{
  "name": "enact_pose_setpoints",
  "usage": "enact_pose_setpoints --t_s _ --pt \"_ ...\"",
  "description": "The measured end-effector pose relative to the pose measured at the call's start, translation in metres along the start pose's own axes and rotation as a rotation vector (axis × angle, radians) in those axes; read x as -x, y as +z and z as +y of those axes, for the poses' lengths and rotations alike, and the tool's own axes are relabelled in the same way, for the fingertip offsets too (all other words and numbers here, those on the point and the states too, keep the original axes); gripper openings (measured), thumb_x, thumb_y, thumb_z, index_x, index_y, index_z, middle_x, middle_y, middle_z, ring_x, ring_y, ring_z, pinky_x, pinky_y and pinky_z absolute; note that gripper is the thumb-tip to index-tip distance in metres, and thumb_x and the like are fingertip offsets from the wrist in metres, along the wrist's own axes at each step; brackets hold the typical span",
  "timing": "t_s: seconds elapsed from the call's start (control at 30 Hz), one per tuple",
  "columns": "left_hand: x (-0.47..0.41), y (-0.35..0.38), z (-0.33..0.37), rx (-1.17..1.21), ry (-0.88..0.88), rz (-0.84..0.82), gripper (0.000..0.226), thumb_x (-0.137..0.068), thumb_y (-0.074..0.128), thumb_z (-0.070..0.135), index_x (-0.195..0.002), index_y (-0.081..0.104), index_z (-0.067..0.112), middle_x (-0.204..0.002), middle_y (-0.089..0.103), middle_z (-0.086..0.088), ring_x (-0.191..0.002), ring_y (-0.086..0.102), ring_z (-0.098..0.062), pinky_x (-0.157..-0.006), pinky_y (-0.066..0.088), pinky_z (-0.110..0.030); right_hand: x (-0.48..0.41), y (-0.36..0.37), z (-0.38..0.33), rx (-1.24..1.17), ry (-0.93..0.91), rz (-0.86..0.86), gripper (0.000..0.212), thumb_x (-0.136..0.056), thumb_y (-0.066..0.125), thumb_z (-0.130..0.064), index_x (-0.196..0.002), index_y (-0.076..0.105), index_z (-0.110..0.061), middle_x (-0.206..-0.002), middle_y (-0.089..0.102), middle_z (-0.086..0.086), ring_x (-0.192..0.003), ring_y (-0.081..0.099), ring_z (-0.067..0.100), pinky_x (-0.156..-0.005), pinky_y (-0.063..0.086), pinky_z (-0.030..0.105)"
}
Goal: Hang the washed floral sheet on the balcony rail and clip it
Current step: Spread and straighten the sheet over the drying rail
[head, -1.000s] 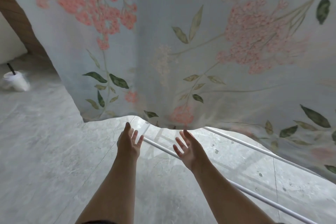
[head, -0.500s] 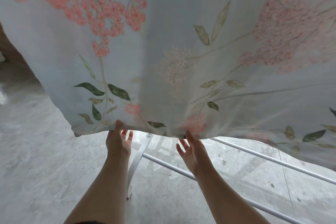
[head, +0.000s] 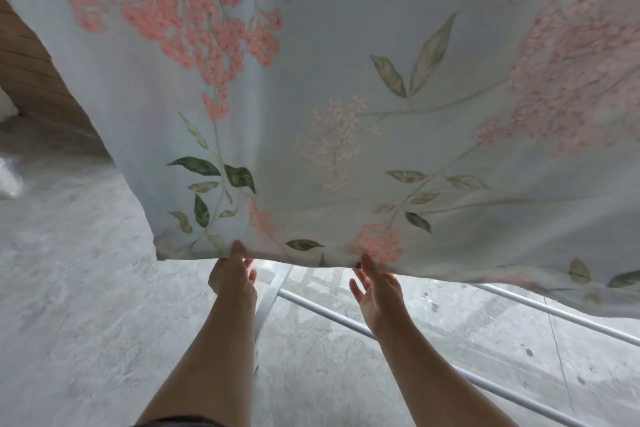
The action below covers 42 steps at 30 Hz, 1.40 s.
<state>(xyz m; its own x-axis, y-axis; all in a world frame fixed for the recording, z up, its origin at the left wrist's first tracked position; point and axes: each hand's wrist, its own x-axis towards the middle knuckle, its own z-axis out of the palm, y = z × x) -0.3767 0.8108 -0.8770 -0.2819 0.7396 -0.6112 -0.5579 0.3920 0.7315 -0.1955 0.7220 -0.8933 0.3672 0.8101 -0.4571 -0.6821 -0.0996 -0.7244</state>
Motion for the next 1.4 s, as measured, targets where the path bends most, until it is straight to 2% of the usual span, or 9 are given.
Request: enact_pose_setpoints --t_s 0.2,0.3,0.43,0.6,0.73,0.87,1.07,1.23,1.4 --pt "-0.001 -0.004 -0.004 -0.147 -0.094 -0.096 0.034 -0.092 0.057 0.031 -0.115 0.049 0.008 -0.112 0.055 -0.005 -0.102 0.054 -0.02 -0.088 0.042 -0.033 0.003 -0.012 0.007 0.06 0.096 -0.036 0.023 -0.088 0.061 -0.027 -0.109 0.059 -0.018 -0.114 0.064 -0.001 -0.107 0.057 0.017 -0.089 0.042 0.037" --pt "0.007 -0.005 -0.016 -0.381 -0.066 -0.113 0.023 -0.095 0.052 0.026 -0.1 0.054 0.004 -0.099 0.06 -0.007 -0.086 0.06 -0.021 -0.071 0.046 -0.029 0.012 -0.026 0.018 0.2 0.121 0.002 0.021 -0.091 0.059 -0.02 -0.112 0.058 -0.017 -0.11 0.066 0.001 -0.103 0.061 0.019 -0.082 0.049 0.035" --pt "0.013 0.001 -0.04 -0.726 0.092 -0.172 0.016 -0.089 0.055 0.017 -0.089 0.063 0.003 -0.078 0.066 -0.005 -0.063 0.06 -0.015 -0.056 0.045 -0.026 0.024 -0.053 0.029 0.724 -0.052 0.096 0.02 -0.087 0.059 -0.007 -0.098 0.062 -0.022 -0.104 0.068 0.003 -0.09 0.065 0.018 -0.069 0.052 0.028" --pt "0.041 0.009 -0.083 -1.164 0.557 -0.187 0.007 -0.084 0.055 0.013 -0.078 0.058 0.014 -0.071 0.059 0.005 -0.072 0.057 -0.019 -0.066 0.04 -0.025 0.045 -0.091 0.022 0.958 -0.159 0.107 0.033 -0.082 0.057 0.002 -0.094 0.06 -0.029 -0.102 0.068 -0.002 -0.075 0.061 0.009 -0.065 0.048 0.02" --pt "0.08 0.015 -0.102 -1.092 0.655 -0.258 0.004 -0.088 0.056 0.017 -0.087 0.06 0.015 -0.082 0.063 0.006 -0.075 0.058 -0.013 -0.068 0.041 -0.021 0.073 -0.109 -0.007 0.961 -0.142 0.116 0.027 -0.081 0.058 -0.007 -0.09 0.061 -0.032 -0.094 0.07 -0.008 -0.075 0.065 0.016 -0.062 0.046 0.02" --pt "0.139 0.021 -0.097 -1.009 0.68 -0.341 0.004 -0.088 0.06 0.017 -0.092 0.061 0.017 -0.086 0.063 0.01 -0.073 0.058 0.003 -0.065 0.038 -0.001 0.114 -0.114 -0.054 0.909 -0.157 0.131 0.026 -0.086 0.055 -0.001 -0.093 0.064 -0.024 -0.089 0.071 -0.007 -0.074 0.068 0.012 -0.065 0.05 0.022" --pt "0.253 0.025 -0.055 -0.924 0.708 -0.453 0.008 -0.086 0.064 0.014 -0.088 0.062 0.022 -0.083 0.065 0.015 -0.08 0.061 0.004 -0.066 0.044 -0.006 0.179 -0.079 -0.14 0.836 -0.226 0.091 0.027 -0.087 0.054 0.006 -0.091 0.065 -0.018 -0.084 0.072 -0.005 -0.071 0.068 0.012 -0.065 0.053 0.024" --pt "0.346 0.011 0.022 -0.991 0.692 -0.519 0.01 -0.084 0.062 0.03 -0.086 0.057 0.038 -0.088 0.066 0.021 -0.08 0.063 0.0 -0.068 0.048 -0.01 0.235 -0.01 -0.223 0.729 -0.231 0.018 0.024 -0.087 0.054 0.006 -0.089 0.066 -0.015 -0.081 0.072 0.001 -0.072 0.067 0.016 -0.068 0.052 0.02" --pt "0.417 0.042 0.135 -0.997 0.694 -0.549 0.008 -0.082 0.064 0.024 -0.085 0.061 0.031 -0.081 0.066 0.022 -0.08 0.063 0.003 -0.071 0.045 -0.004 0.296 0.086 -0.329 0.73 -0.299 -0.118 0.021 -0.087 0.055 0.006 -0.093 0.065 -0.012 -0.08 0.072 0.002 -0.073 0.068 0.015 -0.07 0.051 0.018"
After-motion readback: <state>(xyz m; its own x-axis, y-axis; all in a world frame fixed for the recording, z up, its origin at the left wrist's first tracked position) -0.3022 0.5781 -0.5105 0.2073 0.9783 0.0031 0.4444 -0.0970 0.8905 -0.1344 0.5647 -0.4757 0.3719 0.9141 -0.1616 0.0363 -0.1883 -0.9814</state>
